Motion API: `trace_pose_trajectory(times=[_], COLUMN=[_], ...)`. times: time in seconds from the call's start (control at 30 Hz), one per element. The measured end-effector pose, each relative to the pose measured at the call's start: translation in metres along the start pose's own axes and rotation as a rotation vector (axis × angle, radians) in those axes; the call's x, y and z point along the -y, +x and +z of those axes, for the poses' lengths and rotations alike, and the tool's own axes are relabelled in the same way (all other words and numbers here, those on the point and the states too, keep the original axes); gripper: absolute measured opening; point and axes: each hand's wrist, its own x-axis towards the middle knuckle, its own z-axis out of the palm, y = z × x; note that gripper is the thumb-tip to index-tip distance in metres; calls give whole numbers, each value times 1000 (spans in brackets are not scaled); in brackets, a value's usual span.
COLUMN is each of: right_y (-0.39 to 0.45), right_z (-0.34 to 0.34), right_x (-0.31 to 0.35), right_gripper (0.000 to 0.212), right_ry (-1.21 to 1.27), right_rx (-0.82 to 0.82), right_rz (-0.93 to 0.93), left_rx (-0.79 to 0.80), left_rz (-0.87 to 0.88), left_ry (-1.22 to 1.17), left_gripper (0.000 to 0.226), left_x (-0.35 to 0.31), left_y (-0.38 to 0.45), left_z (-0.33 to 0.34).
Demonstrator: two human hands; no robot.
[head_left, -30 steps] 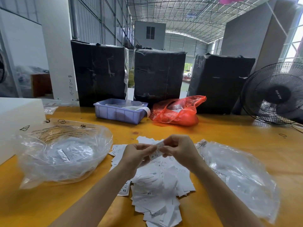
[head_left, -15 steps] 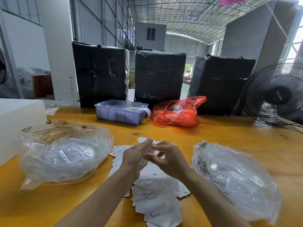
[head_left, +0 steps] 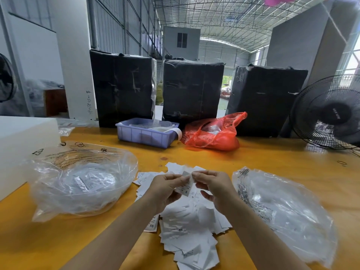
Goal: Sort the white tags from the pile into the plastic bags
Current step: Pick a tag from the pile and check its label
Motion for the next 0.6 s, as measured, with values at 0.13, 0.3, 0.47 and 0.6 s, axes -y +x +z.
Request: trace_pose_trajectory(times=[0.13,0.3,0.47,0.6], right_y=[-7,-5,6,16], right_z=[-7,-79,-161,-161], right_x=[13,60,42,24], right_gripper=[8,13,16,29], right_ry=[-169,-729,-1123,-1279], right_rx=[15,-34,-52,-143], right_rz=[-118,-183,248,296], left_rx=[-55,-565,-845,-972], left_rz=[98,398,252,161], left_ry=[197,700,1059,1321], left_gripper=[9,10,15,23], left_x=[-14,-59,-63,-54], left_y=[1,6,3,7], left_z=[-10,-85,-153,-159])
